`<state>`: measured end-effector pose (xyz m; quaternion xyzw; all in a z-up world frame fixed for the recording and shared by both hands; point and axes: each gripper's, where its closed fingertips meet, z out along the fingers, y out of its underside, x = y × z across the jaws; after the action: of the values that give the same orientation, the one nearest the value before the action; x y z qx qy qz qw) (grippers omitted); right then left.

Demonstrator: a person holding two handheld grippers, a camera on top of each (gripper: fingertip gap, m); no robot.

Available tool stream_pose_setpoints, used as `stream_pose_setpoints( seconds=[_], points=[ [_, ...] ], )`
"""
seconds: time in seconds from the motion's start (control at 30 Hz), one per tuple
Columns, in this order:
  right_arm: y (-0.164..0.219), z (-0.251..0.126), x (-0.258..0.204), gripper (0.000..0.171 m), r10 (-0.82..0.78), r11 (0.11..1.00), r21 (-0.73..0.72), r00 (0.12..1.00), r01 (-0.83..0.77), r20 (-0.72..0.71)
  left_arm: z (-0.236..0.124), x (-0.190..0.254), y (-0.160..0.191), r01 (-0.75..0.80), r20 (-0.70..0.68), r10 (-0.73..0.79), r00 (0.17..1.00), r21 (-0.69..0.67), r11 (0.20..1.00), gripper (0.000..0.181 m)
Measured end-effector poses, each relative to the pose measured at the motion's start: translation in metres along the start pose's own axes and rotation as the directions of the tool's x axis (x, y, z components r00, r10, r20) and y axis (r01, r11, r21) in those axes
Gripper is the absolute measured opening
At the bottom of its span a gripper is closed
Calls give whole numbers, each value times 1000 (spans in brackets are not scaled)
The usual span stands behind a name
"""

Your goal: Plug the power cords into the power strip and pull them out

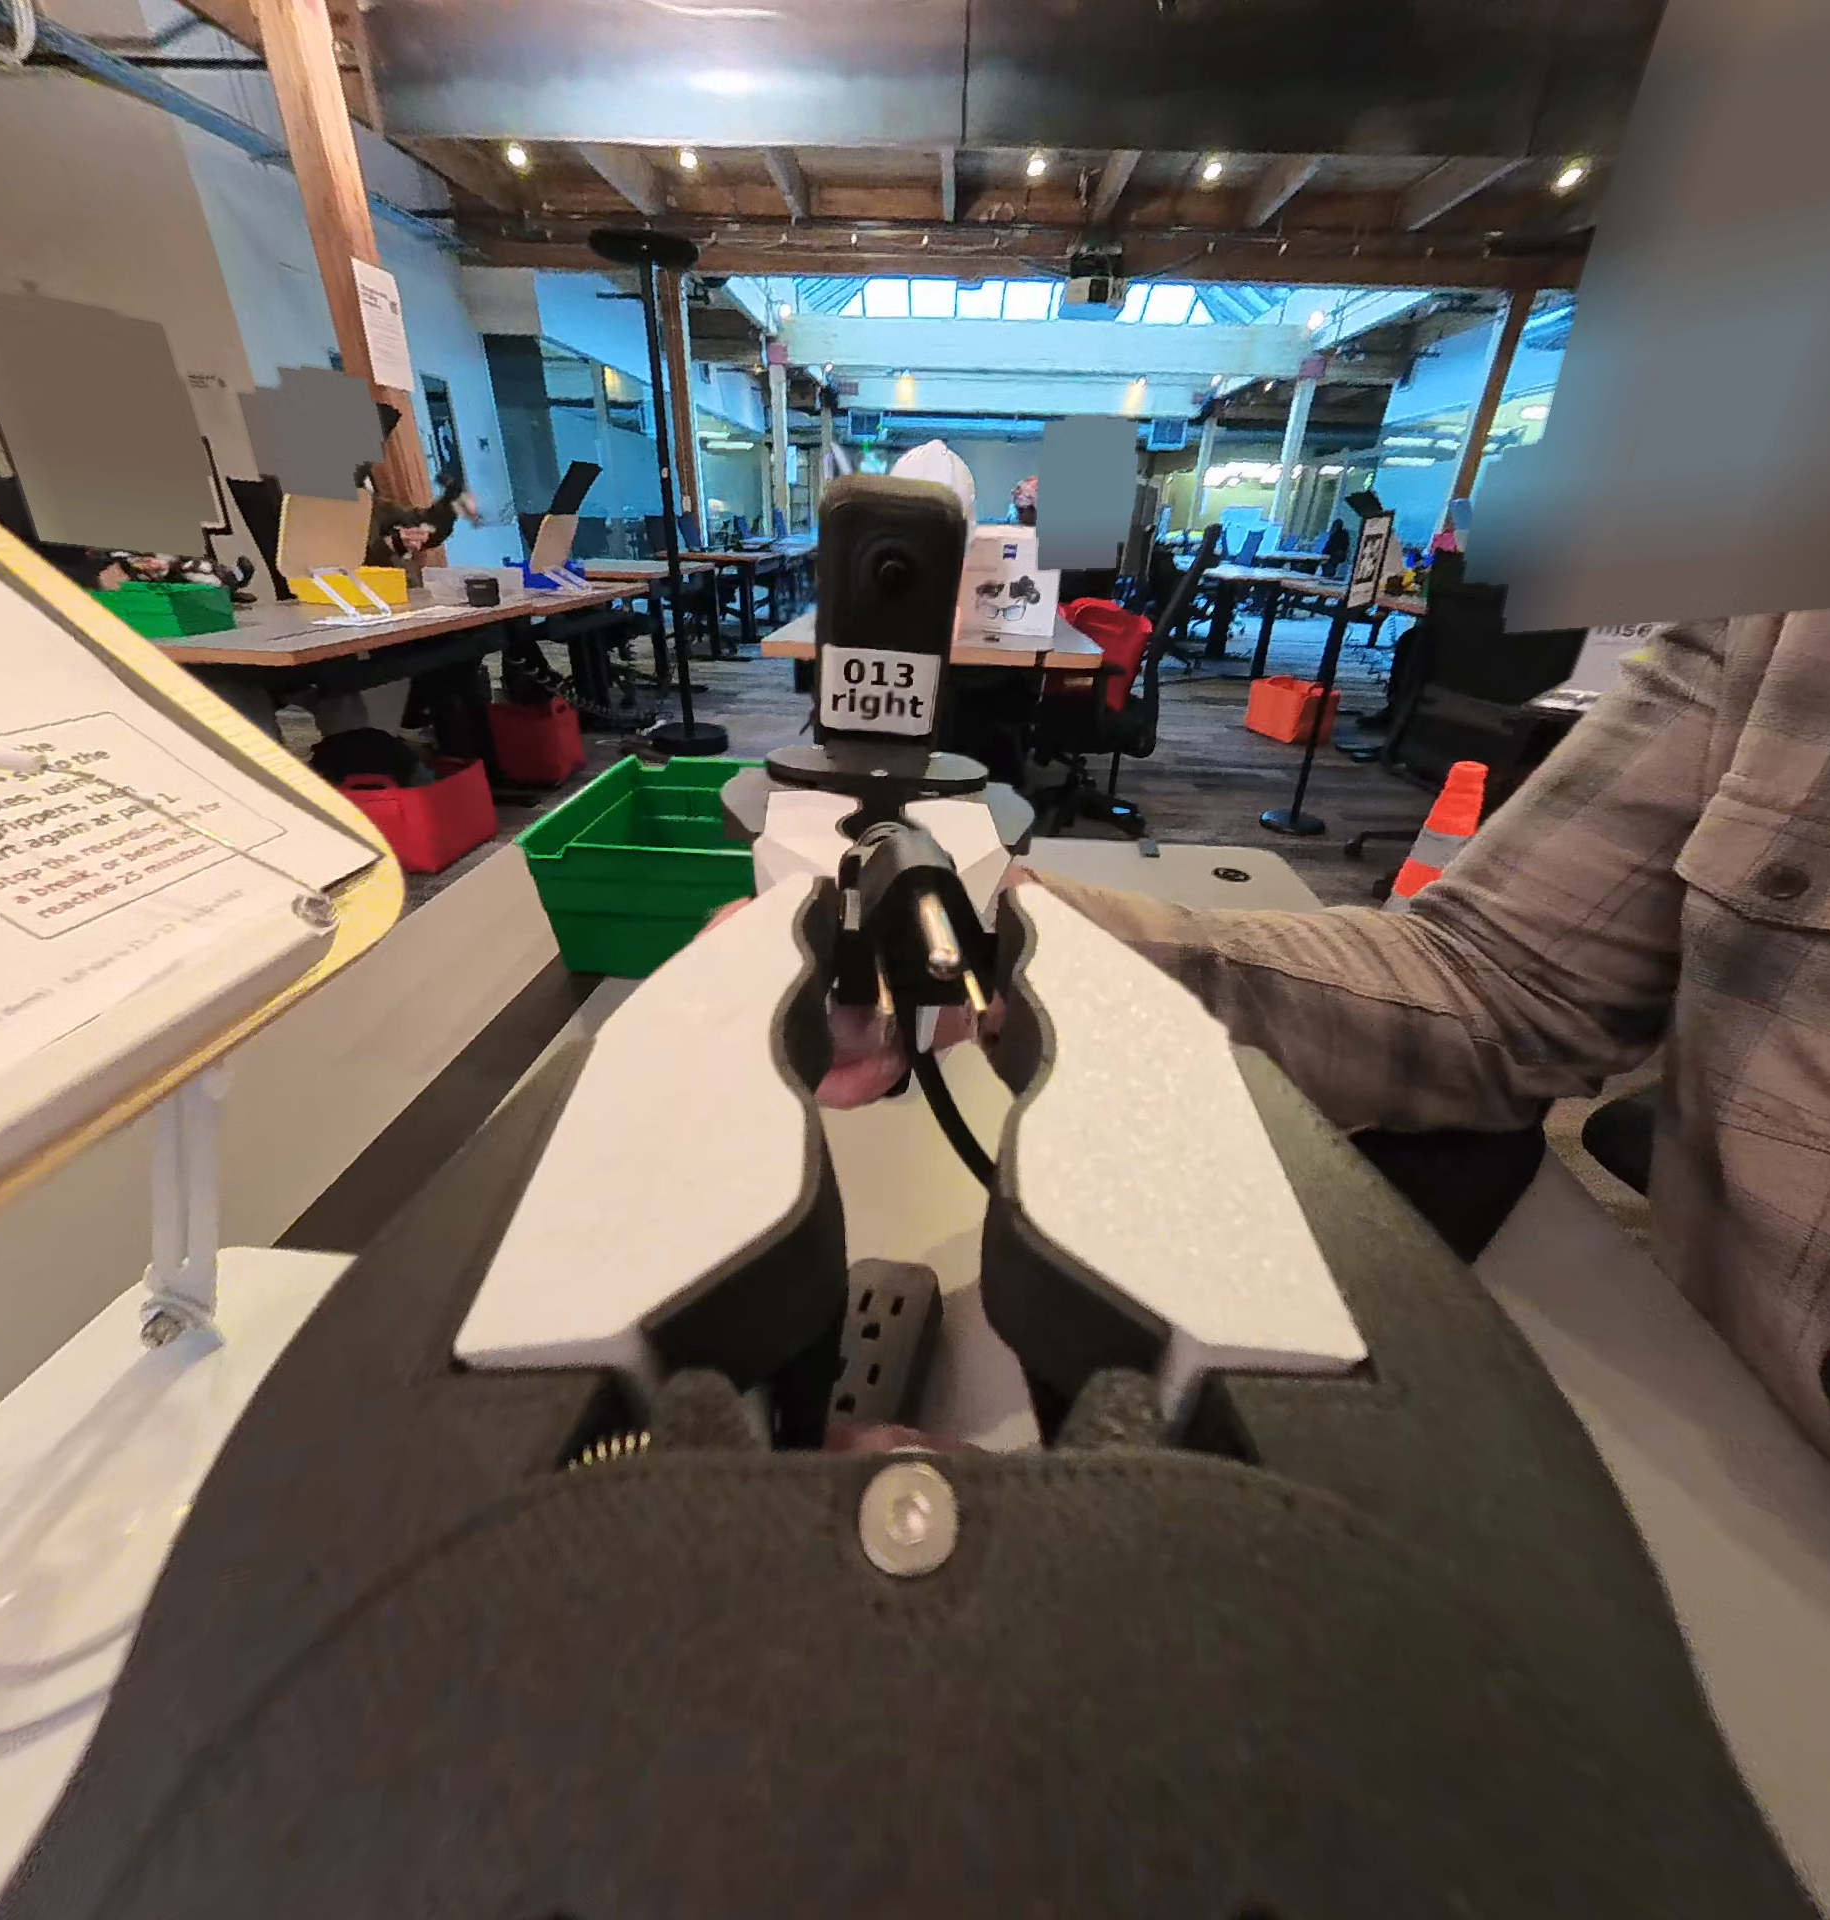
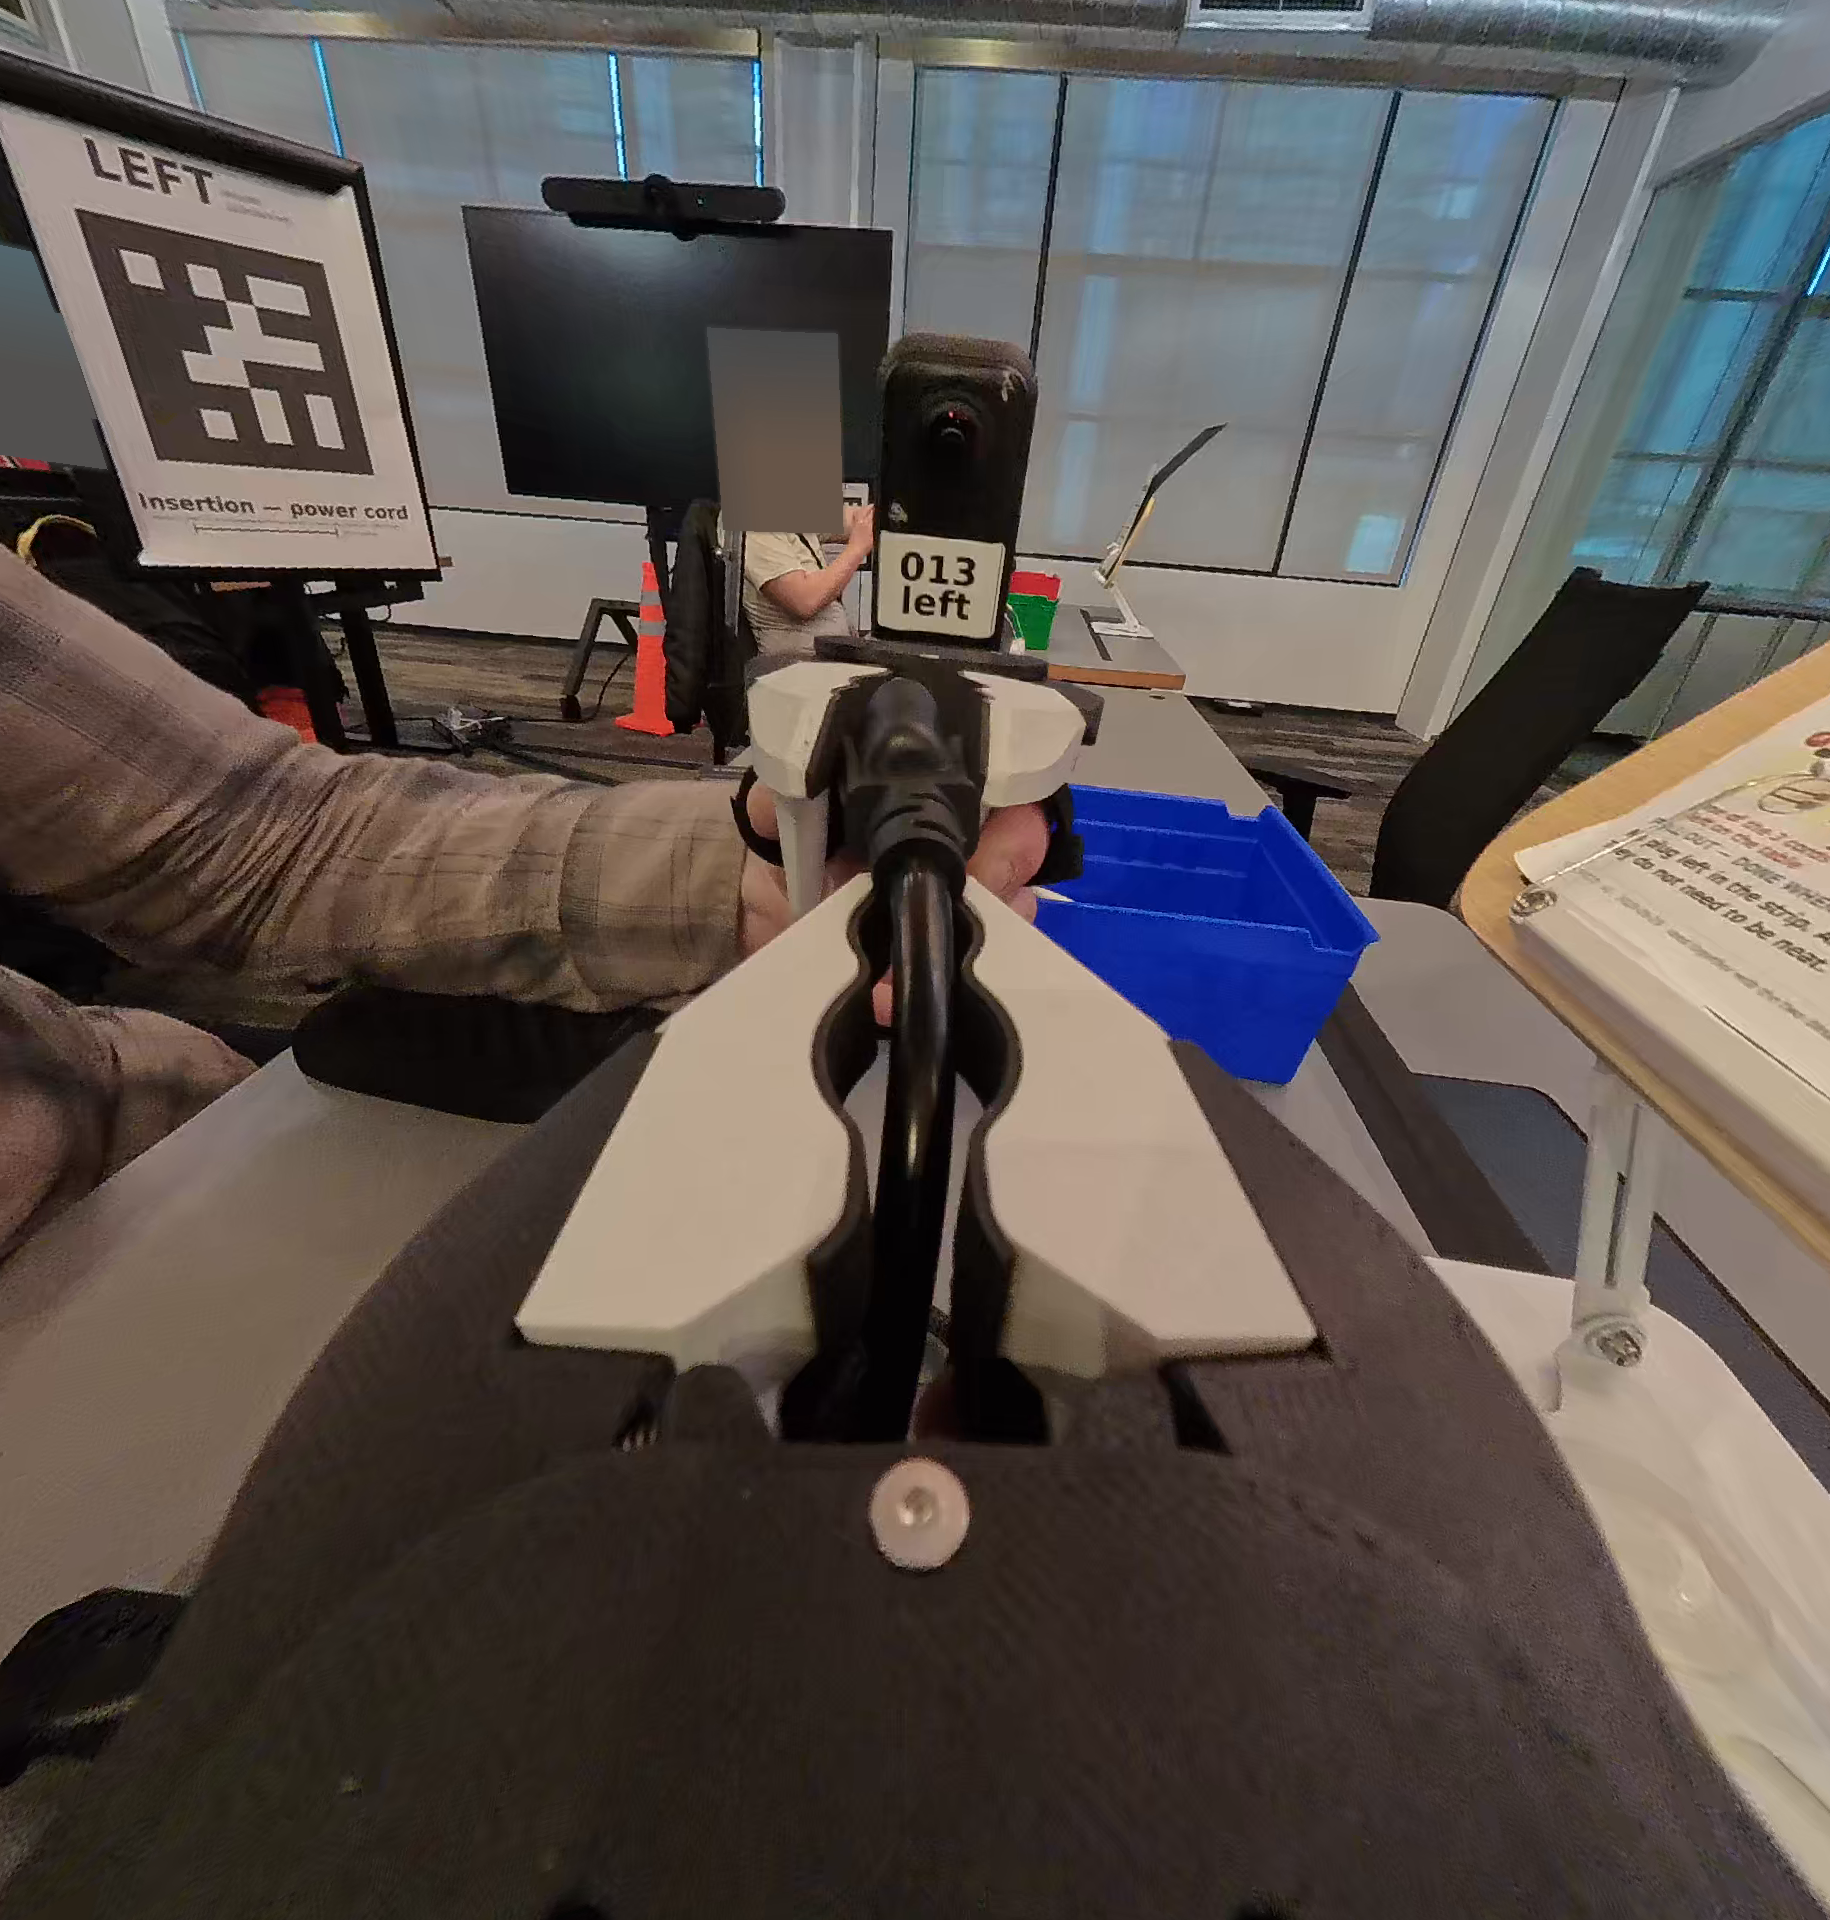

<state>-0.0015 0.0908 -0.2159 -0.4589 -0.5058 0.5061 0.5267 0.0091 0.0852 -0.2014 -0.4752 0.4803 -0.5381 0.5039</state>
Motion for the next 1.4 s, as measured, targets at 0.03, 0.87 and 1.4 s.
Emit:
stream_pose_setpoints(
  seconds=[0.03,0.87,1.4],
  points=[
    [1,-1,2,5,1,1000,-2,1000,-1,-8,1,-2,0,1,-7,-1,1000,17,1000,28],
    [3,23,6,20,94,975,203,996,-92,1,-15,-7,-7,49,-48,-39,998,235,971,27],
    [28,2,14,20,284,954,-94,959,-284,-11,-9,-30,29,-523,135,802,582,-693,496,55]
  ],
)
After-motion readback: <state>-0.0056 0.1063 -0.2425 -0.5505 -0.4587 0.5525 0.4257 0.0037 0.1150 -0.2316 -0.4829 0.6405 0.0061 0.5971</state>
